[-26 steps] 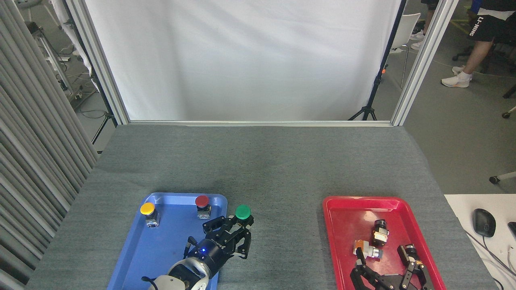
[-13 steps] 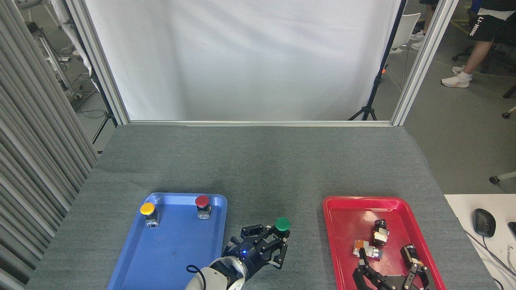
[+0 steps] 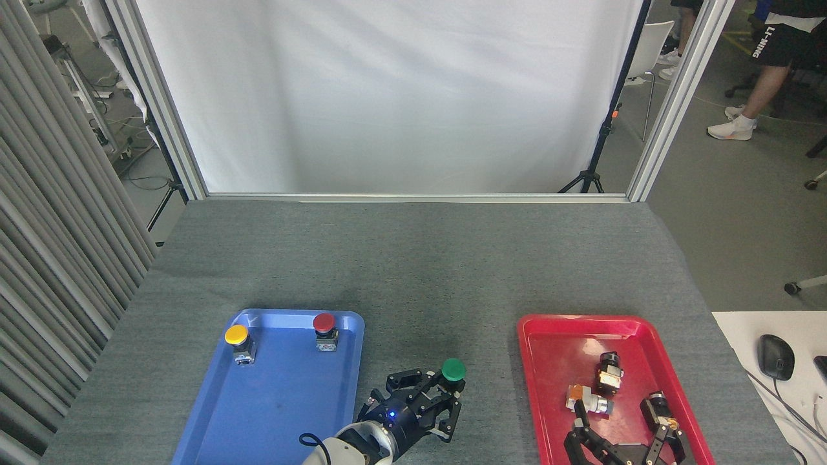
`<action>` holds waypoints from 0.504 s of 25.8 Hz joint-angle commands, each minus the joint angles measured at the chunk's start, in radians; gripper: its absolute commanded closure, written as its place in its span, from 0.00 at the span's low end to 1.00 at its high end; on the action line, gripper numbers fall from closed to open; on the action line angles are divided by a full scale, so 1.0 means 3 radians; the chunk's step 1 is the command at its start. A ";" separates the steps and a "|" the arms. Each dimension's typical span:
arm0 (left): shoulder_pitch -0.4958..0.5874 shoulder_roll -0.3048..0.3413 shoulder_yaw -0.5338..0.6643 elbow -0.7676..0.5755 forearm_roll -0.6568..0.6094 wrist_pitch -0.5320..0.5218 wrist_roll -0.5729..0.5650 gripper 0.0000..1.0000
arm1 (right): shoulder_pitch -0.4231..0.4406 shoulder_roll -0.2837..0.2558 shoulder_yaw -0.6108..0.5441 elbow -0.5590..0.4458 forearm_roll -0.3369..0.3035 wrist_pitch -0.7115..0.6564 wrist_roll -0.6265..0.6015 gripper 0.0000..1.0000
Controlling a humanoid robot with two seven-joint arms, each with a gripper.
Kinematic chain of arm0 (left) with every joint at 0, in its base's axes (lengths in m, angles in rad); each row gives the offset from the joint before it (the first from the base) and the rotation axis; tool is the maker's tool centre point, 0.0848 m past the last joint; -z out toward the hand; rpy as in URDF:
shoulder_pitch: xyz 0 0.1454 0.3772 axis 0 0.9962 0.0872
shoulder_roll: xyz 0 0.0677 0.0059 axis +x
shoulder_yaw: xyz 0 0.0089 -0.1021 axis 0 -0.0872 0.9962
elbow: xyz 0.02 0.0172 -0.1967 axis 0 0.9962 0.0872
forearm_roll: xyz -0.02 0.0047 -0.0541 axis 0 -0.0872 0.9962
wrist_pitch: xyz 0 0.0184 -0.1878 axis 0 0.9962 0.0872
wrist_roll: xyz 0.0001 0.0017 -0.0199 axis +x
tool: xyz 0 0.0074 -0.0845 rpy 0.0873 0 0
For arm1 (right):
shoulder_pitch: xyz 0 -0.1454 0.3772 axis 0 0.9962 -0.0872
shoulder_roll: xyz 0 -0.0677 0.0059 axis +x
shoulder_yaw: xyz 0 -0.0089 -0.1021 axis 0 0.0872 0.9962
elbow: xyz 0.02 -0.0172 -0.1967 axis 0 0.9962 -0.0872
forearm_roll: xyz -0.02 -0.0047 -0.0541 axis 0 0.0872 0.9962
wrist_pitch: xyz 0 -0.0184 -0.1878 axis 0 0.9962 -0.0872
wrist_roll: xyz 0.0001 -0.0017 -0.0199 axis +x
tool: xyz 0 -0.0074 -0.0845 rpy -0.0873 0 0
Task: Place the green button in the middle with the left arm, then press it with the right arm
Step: 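Carry the green button out of the tray toward the table middle, then release the green button on the table and withdraw the left hand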
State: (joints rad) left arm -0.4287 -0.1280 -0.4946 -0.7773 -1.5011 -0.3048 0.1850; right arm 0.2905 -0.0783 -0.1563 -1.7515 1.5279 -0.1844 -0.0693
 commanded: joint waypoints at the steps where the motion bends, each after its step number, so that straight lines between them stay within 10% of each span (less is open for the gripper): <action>1: 0.0059 0.0007 0.0007 -0.0017 0.0013 0.0029 0.0043 0.12 | -0.0007 0.0005 0.0010 0.0004 0.0000 0.0042 0.0021 0.01; 2: 0.0079 0.0007 0.0013 -0.0037 0.0018 0.0014 0.0043 0.00 | -0.0007 0.0005 0.0015 0.0004 0.0000 0.0042 0.0021 0.01; 10: 0.0447 0.0079 0.0033 -0.0952 0.0013 0.0070 -0.0023 0.00 | -0.0012 0.0010 0.0025 0.0009 0.0005 0.0037 0.0021 0.01; 13: 0.0780 0.0237 0.0135 -0.1556 -0.0002 0.0729 -0.0018 0.00 | -0.0022 0.0036 0.0046 0.0055 0.0010 0.0037 0.0021 0.01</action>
State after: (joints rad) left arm -0.2794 -0.0924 -0.4765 -1.0814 -1.4982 -0.2291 0.1814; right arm 0.2860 -0.0730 -0.1481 -1.7454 1.5294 -0.1731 -0.0629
